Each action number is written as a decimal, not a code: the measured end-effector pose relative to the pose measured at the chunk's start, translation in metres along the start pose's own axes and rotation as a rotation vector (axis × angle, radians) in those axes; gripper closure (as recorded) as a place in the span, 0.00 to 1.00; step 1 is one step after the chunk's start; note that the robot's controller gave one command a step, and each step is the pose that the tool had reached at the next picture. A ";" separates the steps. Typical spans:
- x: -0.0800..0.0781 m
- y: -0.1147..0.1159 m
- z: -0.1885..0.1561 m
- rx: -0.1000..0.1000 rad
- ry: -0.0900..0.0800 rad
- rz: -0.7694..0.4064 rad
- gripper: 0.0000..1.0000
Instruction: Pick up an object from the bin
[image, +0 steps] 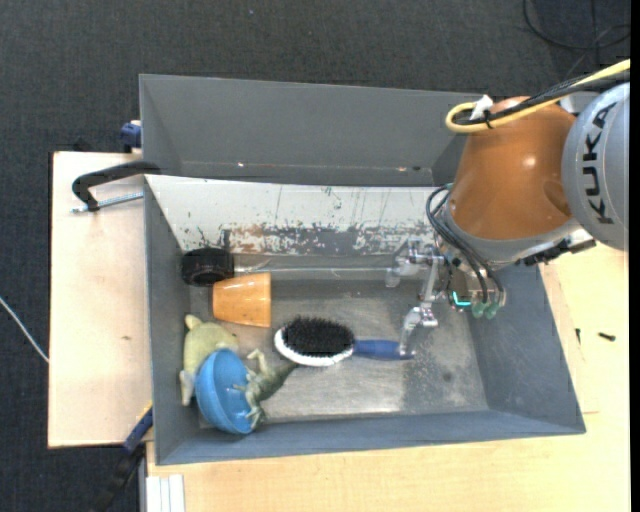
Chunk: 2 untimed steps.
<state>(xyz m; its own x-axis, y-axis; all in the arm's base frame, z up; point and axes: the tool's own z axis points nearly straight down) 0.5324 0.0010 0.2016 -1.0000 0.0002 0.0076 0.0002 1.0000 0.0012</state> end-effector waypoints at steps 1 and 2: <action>0.017 0.014 0.131 0.000 -0.012 -0.077 0.00; 0.016 0.014 0.128 0.001 -0.013 -0.077 1.00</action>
Offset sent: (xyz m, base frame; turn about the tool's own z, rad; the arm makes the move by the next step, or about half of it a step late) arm -0.0194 0.0130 -0.1306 -0.0774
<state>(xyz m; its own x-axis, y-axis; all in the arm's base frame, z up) 0.5152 0.0147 0.0732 -0.9971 -0.0765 -0.0059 -0.0765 0.9971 0.0006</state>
